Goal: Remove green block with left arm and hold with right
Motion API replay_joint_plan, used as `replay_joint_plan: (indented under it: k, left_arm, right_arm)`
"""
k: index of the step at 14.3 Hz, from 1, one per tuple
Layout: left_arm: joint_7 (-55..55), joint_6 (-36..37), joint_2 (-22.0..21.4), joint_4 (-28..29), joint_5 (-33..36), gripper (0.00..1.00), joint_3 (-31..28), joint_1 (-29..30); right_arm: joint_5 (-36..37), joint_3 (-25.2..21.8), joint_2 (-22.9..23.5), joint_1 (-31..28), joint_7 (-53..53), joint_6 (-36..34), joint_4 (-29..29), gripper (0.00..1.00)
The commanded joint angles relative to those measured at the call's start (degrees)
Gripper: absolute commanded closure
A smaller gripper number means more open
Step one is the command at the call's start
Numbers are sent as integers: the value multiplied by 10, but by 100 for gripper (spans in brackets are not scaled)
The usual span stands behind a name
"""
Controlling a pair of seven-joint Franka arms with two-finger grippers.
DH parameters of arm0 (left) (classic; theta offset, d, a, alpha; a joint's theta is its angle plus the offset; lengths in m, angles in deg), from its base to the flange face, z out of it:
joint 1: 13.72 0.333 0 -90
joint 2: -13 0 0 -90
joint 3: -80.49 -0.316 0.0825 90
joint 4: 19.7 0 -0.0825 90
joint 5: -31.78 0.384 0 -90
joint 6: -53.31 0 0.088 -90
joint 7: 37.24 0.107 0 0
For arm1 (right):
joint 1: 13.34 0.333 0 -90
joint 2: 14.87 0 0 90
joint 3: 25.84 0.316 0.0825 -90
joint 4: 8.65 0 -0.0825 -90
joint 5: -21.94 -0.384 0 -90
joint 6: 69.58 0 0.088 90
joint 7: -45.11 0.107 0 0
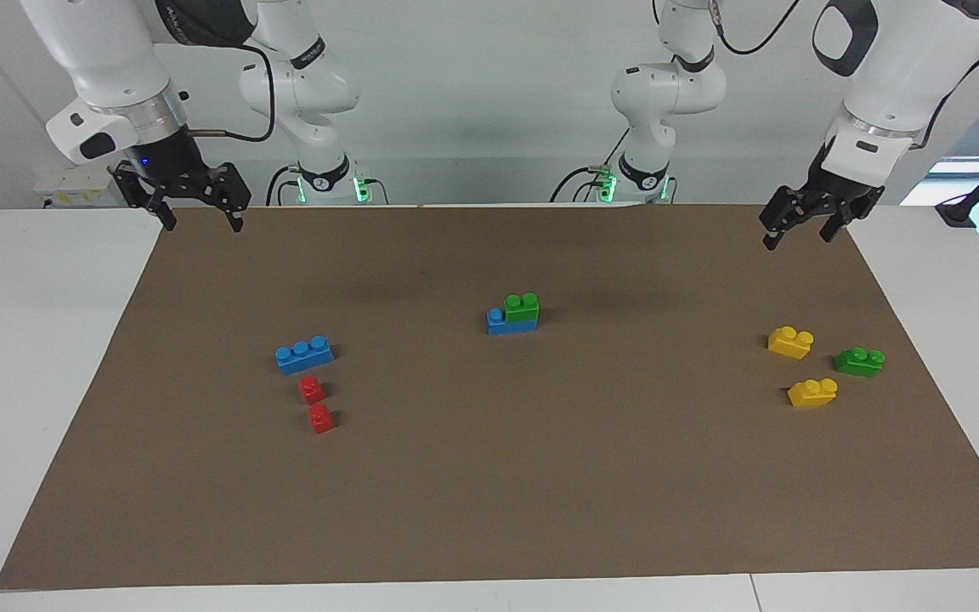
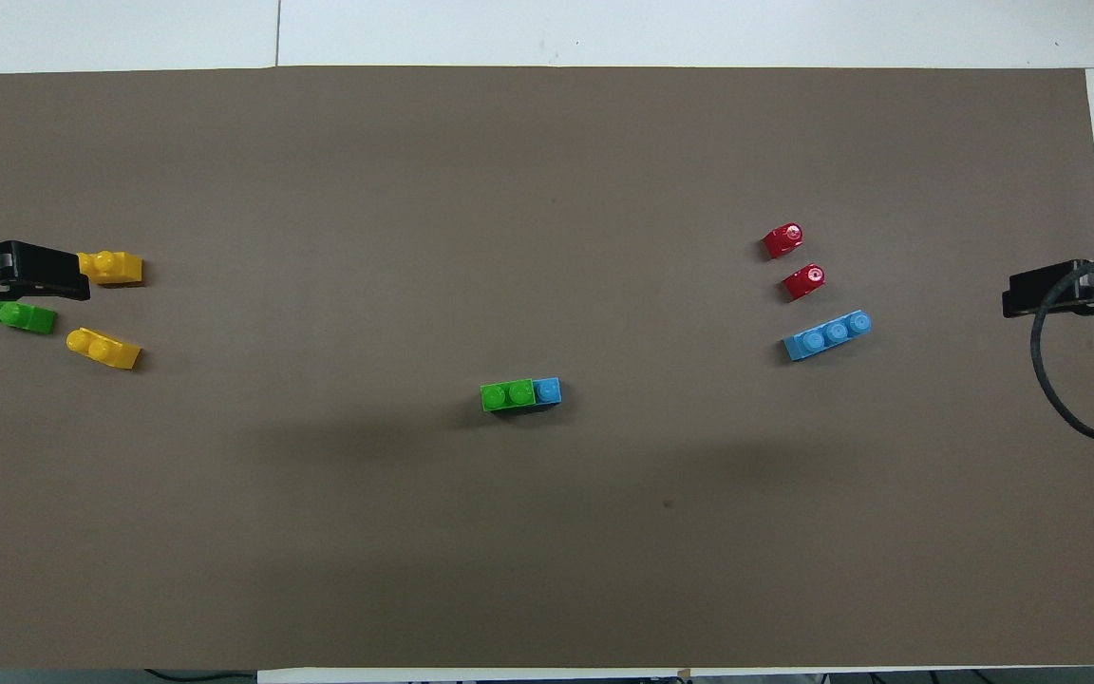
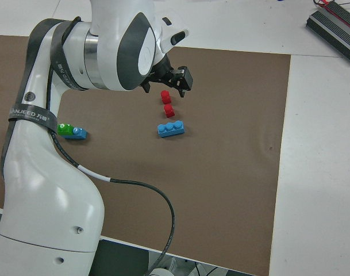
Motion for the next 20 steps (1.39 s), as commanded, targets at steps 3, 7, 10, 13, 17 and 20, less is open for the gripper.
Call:
replay_joint_plan:
  k: [3,7,10,13,17,20]
  left_arm:
    - [5,-1,-1,-7,-5,0,-1,-2]
    - [6,-1,-1,-6,-6,0,-1,-2]
    - [3,-1,-1,-5,-6,0,-1,-4]
    - [2,0,-2,-1,-6,0,-1,-6]
    - [0,3,-4,0,-6,0,0,-6]
    - [-1,7,-4,0,-6,0,0,-11]
  right_arm:
    - [2,4,-9,-5,3,1,9,0]
    - [2,4,-9,-4,8,2,9,0]
    - [2,4,-9,-6,29,24,9,0]
    - [2,4,-9,-6,34,26,10,0]
    - [2,4,-9,-11,44,25,10,0]
    - [0,8,-9,-4,227,5,11,0]
